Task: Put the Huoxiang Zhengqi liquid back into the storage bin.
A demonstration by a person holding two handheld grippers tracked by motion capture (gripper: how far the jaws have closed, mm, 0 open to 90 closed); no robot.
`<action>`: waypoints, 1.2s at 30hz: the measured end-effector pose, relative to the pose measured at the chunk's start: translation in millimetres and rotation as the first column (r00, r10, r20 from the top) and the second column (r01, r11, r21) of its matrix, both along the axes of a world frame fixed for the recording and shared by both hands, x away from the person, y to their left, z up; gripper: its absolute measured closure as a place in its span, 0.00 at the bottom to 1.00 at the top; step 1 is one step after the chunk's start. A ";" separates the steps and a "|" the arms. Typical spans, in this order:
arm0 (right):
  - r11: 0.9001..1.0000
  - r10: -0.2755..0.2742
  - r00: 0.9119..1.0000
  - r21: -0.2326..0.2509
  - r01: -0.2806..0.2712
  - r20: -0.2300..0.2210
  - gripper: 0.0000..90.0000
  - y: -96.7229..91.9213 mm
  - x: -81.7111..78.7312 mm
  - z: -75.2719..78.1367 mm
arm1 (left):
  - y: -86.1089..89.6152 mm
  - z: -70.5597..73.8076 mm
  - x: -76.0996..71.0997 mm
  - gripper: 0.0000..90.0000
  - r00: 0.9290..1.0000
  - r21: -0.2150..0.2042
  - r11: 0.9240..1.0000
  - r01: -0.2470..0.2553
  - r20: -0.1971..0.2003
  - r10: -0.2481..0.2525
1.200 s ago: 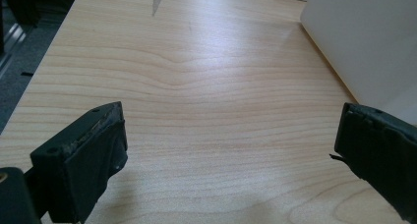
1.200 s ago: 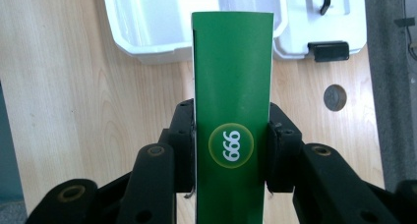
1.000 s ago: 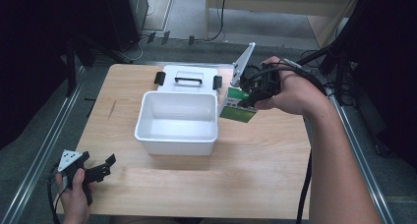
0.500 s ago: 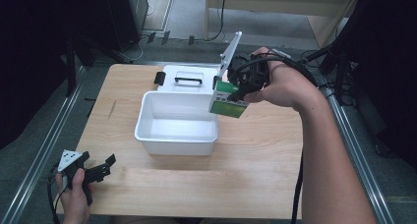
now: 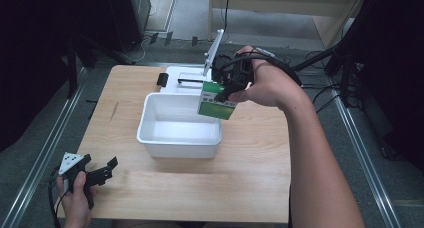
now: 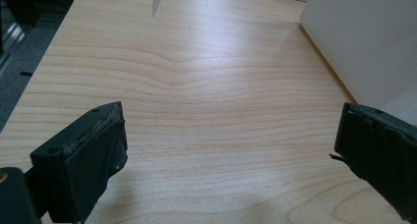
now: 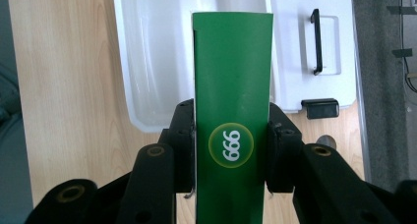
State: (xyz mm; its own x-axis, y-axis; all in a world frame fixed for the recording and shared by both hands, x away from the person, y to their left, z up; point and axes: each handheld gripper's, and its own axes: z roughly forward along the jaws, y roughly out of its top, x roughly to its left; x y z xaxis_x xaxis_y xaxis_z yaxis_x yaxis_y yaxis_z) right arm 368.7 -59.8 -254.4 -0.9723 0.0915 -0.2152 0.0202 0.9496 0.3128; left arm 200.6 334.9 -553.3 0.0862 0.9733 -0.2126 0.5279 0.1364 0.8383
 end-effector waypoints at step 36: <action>0.997 0.054 0.998 -0.049 -0.056 -0.035 0.72 35.8 8.4 -45.1 | 0.4 0.0 0.1 0.00 1.000 0.000 1.000 0.002 -0.001 -0.002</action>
State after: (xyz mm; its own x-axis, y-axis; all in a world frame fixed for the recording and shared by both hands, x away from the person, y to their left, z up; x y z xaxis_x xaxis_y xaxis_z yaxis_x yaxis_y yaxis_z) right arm 377.2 -24.0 -299.5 -0.9823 0.0275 -0.1851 -0.0231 0.9639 0.2654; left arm 200.6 335.2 -553.2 0.0878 0.9732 -0.2128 0.5290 0.1354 0.8377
